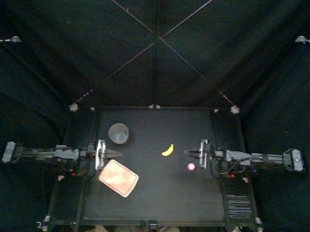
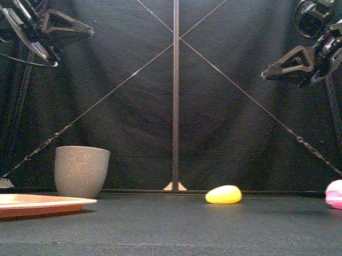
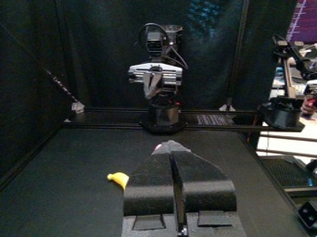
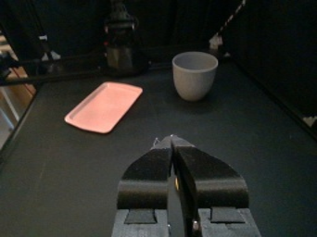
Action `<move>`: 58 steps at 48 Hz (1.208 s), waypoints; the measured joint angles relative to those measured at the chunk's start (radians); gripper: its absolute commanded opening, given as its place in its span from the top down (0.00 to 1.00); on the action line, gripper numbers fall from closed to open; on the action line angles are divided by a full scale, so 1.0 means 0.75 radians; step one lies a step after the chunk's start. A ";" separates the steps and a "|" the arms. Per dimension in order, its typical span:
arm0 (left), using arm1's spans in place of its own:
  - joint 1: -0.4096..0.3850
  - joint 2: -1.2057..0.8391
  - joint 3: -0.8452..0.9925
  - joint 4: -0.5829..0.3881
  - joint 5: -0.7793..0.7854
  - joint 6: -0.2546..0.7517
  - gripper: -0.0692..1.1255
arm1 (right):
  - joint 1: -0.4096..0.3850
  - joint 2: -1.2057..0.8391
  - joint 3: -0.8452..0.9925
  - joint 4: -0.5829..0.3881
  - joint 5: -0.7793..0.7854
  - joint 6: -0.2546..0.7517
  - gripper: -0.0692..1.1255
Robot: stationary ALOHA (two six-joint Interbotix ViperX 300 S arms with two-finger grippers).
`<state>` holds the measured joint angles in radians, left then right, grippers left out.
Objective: Pick the pink ball then place it on the pink plate
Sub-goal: Pick the pink ball
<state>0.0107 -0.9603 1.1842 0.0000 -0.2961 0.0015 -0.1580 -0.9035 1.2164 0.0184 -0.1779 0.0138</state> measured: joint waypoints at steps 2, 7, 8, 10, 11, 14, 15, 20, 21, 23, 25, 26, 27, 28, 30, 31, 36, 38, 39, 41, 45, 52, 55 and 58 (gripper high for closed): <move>0.002 0.000 0.000 0.000 0.002 0.000 0.89 | 0.000 0.000 0.010 0.012 0.018 0.008 0.37; 0.008 0.000 -0.002 -0.002 0.000 0.000 0.89 | -0.004 0.004 0.033 0.057 0.055 0.025 0.18; 0.010 0.000 -0.002 0.000 0.002 0.000 0.89 | -0.004 0.008 0.035 0.067 0.063 0.025 0.15; 0.012 0.000 0.000 0.000 0.000 0.000 0.89 | -0.004 0.012 0.039 0.086 0.082 0.025 0.09; 0.014 0.000 0.000 0.000 0.000 0.000 0.89 | -0.004 0.016 0.041 0.094 0.092 0.025 0.08; 0.018 0.000 -0.002 0.000 0.000 0.000 0.89 | -0.004 0.035 0.045 0.133 0.133 0.027 0.08; 0.020 0.000 -0.002 0.000 0.000 0.000 0.89 | -0.004 0.045 0.047 0.141 0.147 0.027 0.08; 0.029 0.000 -0.004 -0.002 0.000 -0.002 0.89 | -0.002 0.098 0.047 0.170 0.213 0.027 0.08; 0.031 0.000 -0.006 0.000 -0.002 0.000 0.89 | -0.002 0.108 0.047 0.172 0.229 0.027 0.08; 0.031 0.000 -0.006 0.000 -0.004 0.000 0.89 | 0.000 0.135 0.047 0.172 0.276 0.029 0.08; 0.033 0.000 -0.006 -0.002 -0.008 0.000 0.89 | 0.006 0.168 0.045 0.176 0.333 0.027 0.08; 0.033 0.000 -0.006 0.000 -0.010 0.000 0.89 | 0.010 0.186 0.047 0.176 0.360 0.029 0.08; 0.033 0.000 -0.006 0.000 -0.010 0.000 0.89 | 0.014 0.202 0.047 0.178 0.391 0.029 0.08; 0.035 0.000 -0.006 0.000 -0.012 -0.002 0.89 | 0.018 0.219 0.045 0.180 0.421 0.029 0.08; 0.035 0.000 -0.006 0.000 -0.012 0.000 0.89 | 0.027 0.250 0.045 0.186 0.475 0.027 0.08; 0.035 0.000 -0.006 0.000 -0.012 -0.002 0.89 | 0.029 0.262 0.045 0.190 0.495 0.029 0.08; 0.037 0.000 -0.006 0.000 -0.016 0.000 0.89 | 0.047 0.329 0.041 0.209 0.597 0.029 0.08; 0.037 0.000 -0.006 0.000 -0.020 0.000 0.89 | 0.051 0.352 0.035 0.213 0.622 0.029 0.08; 0.037 0.000 -0.006 0.002 -0.022 0.000 0.89 | 0.051 0.362 0.035 0.215 0.630 0.029 0.08; 0.037 0.000 -0.006 0.000 -0.027 0.000 0.89 | 0.051 0.380 0.033 0.217 0.642 0.029 0.08; 0.037 0.000 -0.006 0.000 -0.033 0.000 0.89 | 0.051 0.415 0.031 0.219 0.650 0.029 0.08; 0.037 0.000 -0.006 0.002 -0.033 0.000 0.89 | 0.055 0.466 0.029 0.225 0.654 0.029 0.08; 0.037 0.000 -0.006 0.000 -0.035 0.000 0.89 | 0.055 0.485 0.025 0.229 0.654 0.029 0.08; 0.037 0.000 -0.006 0.000 -0.033 0.000 0.89 | 0.057 0.505 0.020 0.233 0.654 0.029 0.08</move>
<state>0.0383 -0.9603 1.1796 0.0000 -0.3206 0.0015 -0.1150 -0.5246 1.2318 0.1933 0.3129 0.0353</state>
